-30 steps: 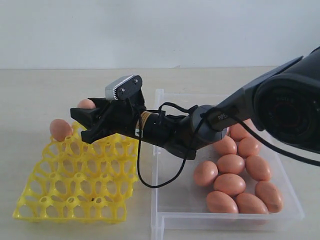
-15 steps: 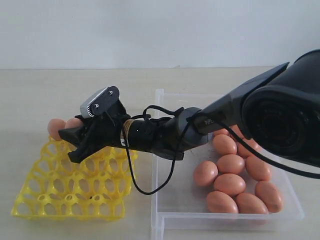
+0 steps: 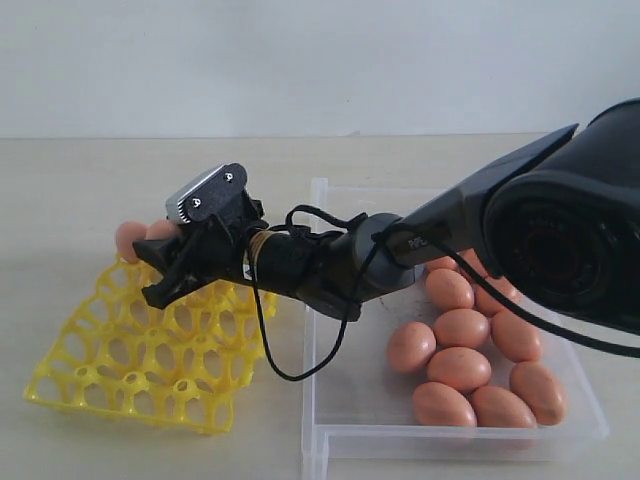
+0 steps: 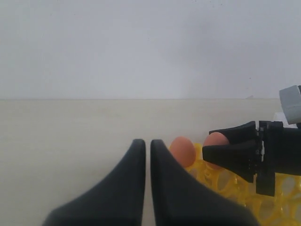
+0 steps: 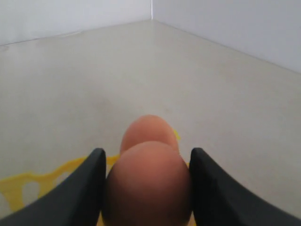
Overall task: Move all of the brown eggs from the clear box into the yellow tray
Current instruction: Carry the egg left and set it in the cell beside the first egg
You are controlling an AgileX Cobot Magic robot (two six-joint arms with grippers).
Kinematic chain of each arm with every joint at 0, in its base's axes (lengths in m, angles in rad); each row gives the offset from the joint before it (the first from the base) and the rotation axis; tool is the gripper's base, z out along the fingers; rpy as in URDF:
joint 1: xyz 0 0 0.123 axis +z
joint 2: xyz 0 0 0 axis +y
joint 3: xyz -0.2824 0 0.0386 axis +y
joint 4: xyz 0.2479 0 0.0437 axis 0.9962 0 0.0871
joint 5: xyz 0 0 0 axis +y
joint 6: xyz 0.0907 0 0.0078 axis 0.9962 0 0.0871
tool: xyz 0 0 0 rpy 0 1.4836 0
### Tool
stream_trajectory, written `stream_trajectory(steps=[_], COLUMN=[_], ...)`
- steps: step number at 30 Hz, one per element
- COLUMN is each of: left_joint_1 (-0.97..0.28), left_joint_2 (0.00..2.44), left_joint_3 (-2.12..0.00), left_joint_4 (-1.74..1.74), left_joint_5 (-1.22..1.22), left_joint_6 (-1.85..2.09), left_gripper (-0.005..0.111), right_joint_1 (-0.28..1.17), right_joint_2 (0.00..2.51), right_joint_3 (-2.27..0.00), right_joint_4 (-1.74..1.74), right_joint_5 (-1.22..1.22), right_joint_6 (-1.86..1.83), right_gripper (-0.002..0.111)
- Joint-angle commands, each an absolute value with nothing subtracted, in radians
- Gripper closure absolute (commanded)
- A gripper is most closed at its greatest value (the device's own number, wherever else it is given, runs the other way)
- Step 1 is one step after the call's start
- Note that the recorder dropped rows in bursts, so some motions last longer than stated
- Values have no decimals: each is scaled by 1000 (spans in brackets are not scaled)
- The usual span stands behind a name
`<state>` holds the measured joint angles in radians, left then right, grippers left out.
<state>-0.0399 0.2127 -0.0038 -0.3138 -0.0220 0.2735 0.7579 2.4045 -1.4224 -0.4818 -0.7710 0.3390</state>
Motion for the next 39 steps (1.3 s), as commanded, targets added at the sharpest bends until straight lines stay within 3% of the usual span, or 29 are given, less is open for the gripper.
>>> stream_trajectory(steps=[1, 8, 10, 13, 15, 24, 30, 35, 39], left_joint_1=[-45, -45, -45, -45, -45, -45, -45, -45, -45], left_joint_2=[216, 216, 216, 216, 216, 216, 216, 216, 216], left_joint_3=[0, 0, 0, 0, 0, 0, 0, 0, 0], left_joint_4=[-319, -319, -319, -319, -319, -319, -319, -319, -319], left_joint_5=[-31, -31, -31, -31, -31, -31, -31, -31, -31], left_joint_6=[279, 279, 279, 279, 279, 279, 279, 279, 279], left_gripper=[103, 103, 103, 103, 103, 103, 103, 103, 103], right_joint_1=[756, 756, 756, 756, 756, 756, 756, 756, 756], right_joint_2=[2402, 2402, 2402, 2402, 2402, 2402, 2349, 2228, 2122], right_joint_3=[-1419, -1419, -1419, -1419, -1419, -1419, -1419, -1419, -1419], right_joint_4=[-410, -363, -363, -363, -363, -363, -355, -354, -349], right_joint_5=[-773, -731, -742, -736, -724, -743, -782, -613, -321], right_joint_6=[270, 308, 311, 311, 313, 313, 233, 218, 249], right_gripper=[109, 108, 97, 67, 57, 58, 42, 42, 42])
